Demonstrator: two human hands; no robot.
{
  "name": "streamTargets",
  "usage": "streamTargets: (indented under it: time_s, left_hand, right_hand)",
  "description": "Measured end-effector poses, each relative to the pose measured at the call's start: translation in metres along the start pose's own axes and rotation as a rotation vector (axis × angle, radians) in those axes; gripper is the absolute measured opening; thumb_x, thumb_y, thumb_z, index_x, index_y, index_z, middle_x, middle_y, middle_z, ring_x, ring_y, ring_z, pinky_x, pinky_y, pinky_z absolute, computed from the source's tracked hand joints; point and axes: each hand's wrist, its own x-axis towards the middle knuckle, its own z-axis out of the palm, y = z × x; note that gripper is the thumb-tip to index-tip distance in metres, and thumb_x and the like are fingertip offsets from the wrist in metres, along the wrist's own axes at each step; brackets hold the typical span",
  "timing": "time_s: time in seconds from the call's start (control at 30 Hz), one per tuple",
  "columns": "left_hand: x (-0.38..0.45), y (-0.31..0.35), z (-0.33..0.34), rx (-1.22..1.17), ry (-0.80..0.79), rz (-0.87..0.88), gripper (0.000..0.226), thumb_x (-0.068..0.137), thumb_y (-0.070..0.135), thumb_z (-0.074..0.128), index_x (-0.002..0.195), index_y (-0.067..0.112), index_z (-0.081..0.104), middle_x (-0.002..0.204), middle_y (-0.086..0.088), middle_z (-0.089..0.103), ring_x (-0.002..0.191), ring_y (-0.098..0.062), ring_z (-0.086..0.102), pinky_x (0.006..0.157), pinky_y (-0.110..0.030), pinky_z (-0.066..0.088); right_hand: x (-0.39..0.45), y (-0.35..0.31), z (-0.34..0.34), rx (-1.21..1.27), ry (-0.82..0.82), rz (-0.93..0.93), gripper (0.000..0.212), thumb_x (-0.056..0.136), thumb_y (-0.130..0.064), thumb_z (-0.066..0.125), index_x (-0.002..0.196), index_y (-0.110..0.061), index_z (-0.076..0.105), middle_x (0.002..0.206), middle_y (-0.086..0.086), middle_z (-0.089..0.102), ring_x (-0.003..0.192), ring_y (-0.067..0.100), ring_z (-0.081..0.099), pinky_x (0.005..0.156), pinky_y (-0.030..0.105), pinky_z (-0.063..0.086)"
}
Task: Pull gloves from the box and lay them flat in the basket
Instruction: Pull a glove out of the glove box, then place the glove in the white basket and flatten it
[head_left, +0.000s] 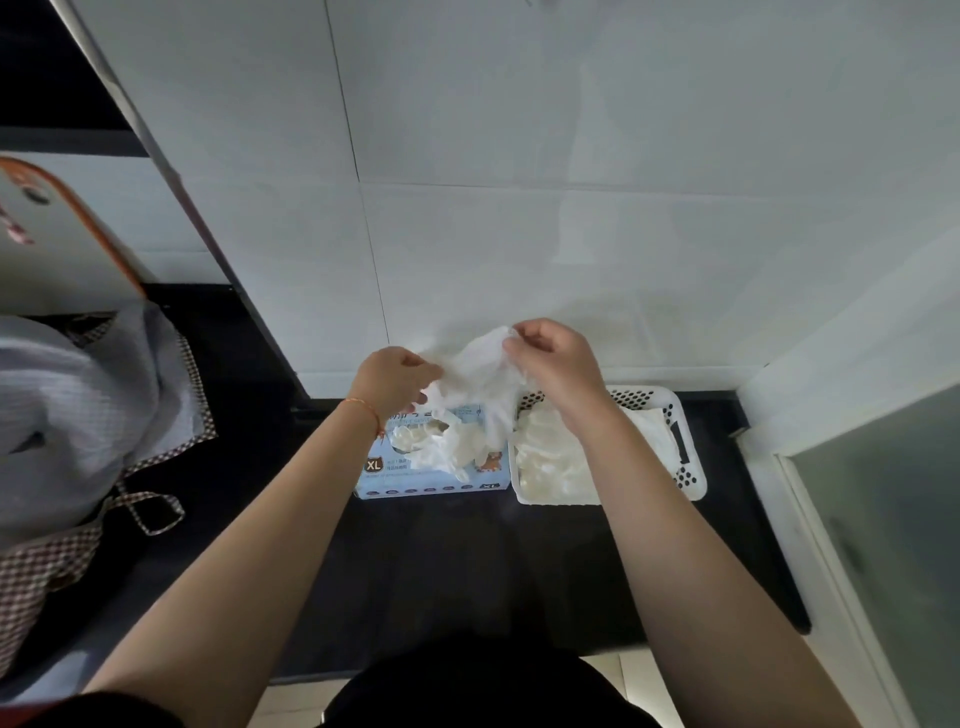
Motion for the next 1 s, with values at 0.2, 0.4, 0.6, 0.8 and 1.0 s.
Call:
streamTargets:
  time_s: [0.2,0.4,0.6,0.8,1.0]
  left_hand:
    - [-0.015,0.048,0.018,-0.036,-0.168,0.411,0.044,0.082,0.010,0.069,0.123,0.025,0.061,0.127,0.007,0.058,0.116,-0.010,0.053,0.094,-0.023,0.041]
    - [-0.013,0.071,0.040,0.054,-0.407,0.409,0.013,0.083,0.018,0.074,0.079,0.014,0.062,0.073,0.005,0.061,0.068,-0.009,0.056,0.076,-0.028,0.046]
    - [0.000,0.056,0.064,0.182,-0.442,0.252,0.048,0.079,0.047,0.076,0.088,0.000,0.069,0.078,-0.005,0.064,0.073,-0.014,0.056,0.080,-0.032,0.046]
    - [0.006,0.049,0.069,0.025,-0.413,0.212,0.039,0.075,0.053,0.074,0.091,0.017,0.074,0.101,-0.003,0.073,0.100,-0.021,0.065,0.097,-0.036,0.044]
    - [0.025,0.051,0.080,0.019,-0.476,0.194,0.054,0.082,0.051,0.070,0.090,-0.002,0.061,0.077,-0.005,0.054,0.073,-0.018,0.050,0.075,-0.031,0.042]
  right_hand:
    - [-0.001,-0.025,-0.017,-0.118,-0.036,-0.081,0.013,0.086,-0.017,0.061,0.079,-0.006,0.065,0.065,-0.006,0.050,0.061,0.009,0.045,0.059,0.024,0.037]
    - [-0.005,-0.027,-0.040,-0.137,0.083,-0.177,0.017,0.086,-0.012,0.058,0.070,-0.011,0.059,0.057,-0.014,0.045,0.057,0.003,0.041,0.056,0.017,0.035]
    - [-0.001,-0.018,-0.074,-0.148,0.234,-0.179,0.015,0.091,-0.021,0.056,0.079,-0.017,0.063,0.064,-0.007,0.054,0.058,0.006,0.048,0.058,0.019,0.037]
    - [0.004,0.006,-0.102,-0.212,0.274,-0.064,0.016,0.096,-0.024,0.053,0.090,-0.015,0.065,0.073,-0.006,0.063,0.059,0.006,0.053,0.057,0.022,0.041]
    - [0.007,0.042,-0.122,-0.155,0.170,0.150,0.018,0.097,-0.032,0.053,0.098,-0.019,0.066,0.076,-0.008,0.058,0.061,0.009,0.049,0.057,0.025,0.037]
